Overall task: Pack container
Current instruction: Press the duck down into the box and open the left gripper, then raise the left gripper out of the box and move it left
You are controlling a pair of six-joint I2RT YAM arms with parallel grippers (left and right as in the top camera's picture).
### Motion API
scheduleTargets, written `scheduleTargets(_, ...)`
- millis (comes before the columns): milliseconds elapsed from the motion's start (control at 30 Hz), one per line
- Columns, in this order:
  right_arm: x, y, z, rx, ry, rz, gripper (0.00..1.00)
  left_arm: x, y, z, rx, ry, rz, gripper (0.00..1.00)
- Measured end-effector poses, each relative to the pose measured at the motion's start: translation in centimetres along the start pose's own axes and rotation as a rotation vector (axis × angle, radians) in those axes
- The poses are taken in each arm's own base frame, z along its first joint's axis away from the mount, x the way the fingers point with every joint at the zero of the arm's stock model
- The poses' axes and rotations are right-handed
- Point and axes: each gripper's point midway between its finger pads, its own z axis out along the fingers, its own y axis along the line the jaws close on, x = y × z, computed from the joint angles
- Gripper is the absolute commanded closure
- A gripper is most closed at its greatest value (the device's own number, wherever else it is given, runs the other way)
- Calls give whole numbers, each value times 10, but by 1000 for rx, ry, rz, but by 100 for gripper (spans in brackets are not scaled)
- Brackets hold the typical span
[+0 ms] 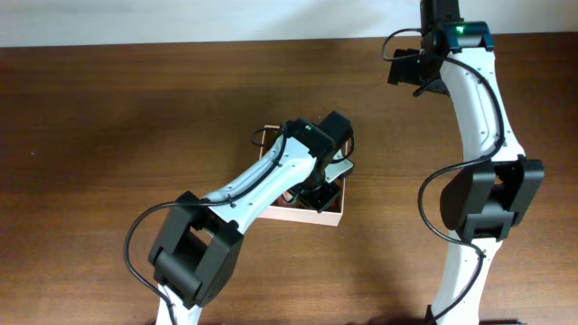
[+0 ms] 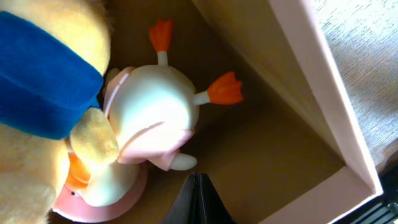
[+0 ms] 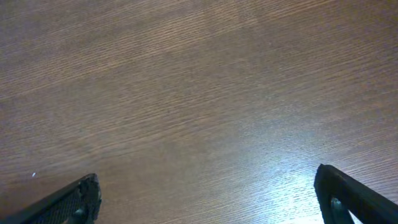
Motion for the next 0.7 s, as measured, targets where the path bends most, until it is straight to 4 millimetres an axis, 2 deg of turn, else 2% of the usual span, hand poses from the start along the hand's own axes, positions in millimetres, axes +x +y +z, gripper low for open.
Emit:
scheduleTargets(467,0,0,0,0,0,0,1,-2,-1,-3,6,-8,-10,97)
scheduleTargets(600,0,0,0,0,0,0,1,-5,6,-6,-38,-16,-11,97)
scheduleTargets(700,0,0,0,0,0,0,1,-16,15,-18,-96,-53,-8,90)
